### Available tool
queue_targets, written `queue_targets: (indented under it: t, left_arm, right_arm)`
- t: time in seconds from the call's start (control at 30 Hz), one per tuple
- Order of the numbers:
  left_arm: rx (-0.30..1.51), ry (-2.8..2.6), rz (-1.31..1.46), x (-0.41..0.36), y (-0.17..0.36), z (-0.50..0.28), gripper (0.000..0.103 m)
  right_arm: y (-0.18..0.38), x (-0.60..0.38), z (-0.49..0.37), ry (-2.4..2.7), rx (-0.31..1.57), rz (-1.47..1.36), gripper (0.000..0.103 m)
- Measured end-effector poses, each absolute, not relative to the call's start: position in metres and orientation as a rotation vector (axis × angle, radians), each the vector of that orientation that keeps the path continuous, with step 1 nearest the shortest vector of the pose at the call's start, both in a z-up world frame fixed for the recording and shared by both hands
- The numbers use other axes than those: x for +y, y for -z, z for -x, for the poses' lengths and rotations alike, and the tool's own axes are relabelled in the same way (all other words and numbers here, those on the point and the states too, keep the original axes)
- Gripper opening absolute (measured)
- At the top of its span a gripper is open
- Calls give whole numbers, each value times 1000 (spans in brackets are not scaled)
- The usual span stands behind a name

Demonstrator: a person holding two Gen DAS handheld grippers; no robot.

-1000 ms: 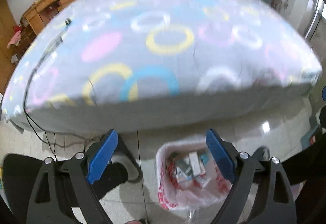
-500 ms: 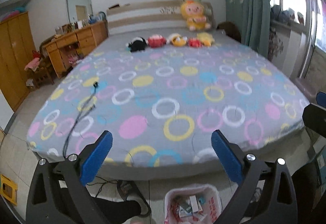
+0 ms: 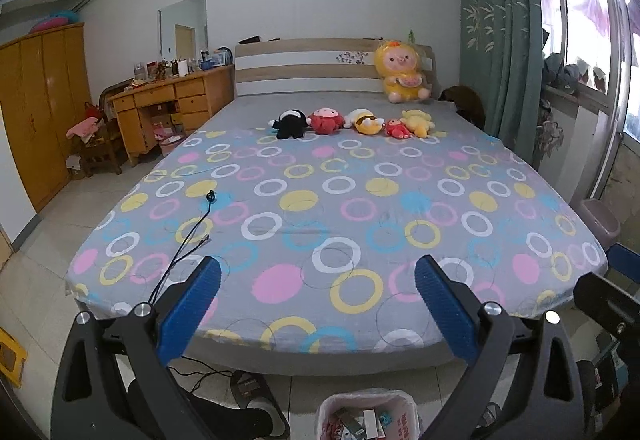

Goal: Collect trash

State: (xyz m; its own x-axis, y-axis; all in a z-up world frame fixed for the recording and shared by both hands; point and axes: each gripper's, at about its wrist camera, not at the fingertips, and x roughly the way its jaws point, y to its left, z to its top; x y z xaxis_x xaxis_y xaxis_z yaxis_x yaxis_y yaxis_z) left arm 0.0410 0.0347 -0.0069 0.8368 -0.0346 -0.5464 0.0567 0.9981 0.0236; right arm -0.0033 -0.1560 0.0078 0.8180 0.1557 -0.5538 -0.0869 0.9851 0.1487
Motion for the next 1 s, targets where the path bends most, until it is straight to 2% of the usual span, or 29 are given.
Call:
queue_targets:
  t: [1.0]
  left_arm:
    - [561, 82, -1, 34, 4, -32, 95]
  right_arm:
    - [3, -151, -1, -131, 619, -108, 96]
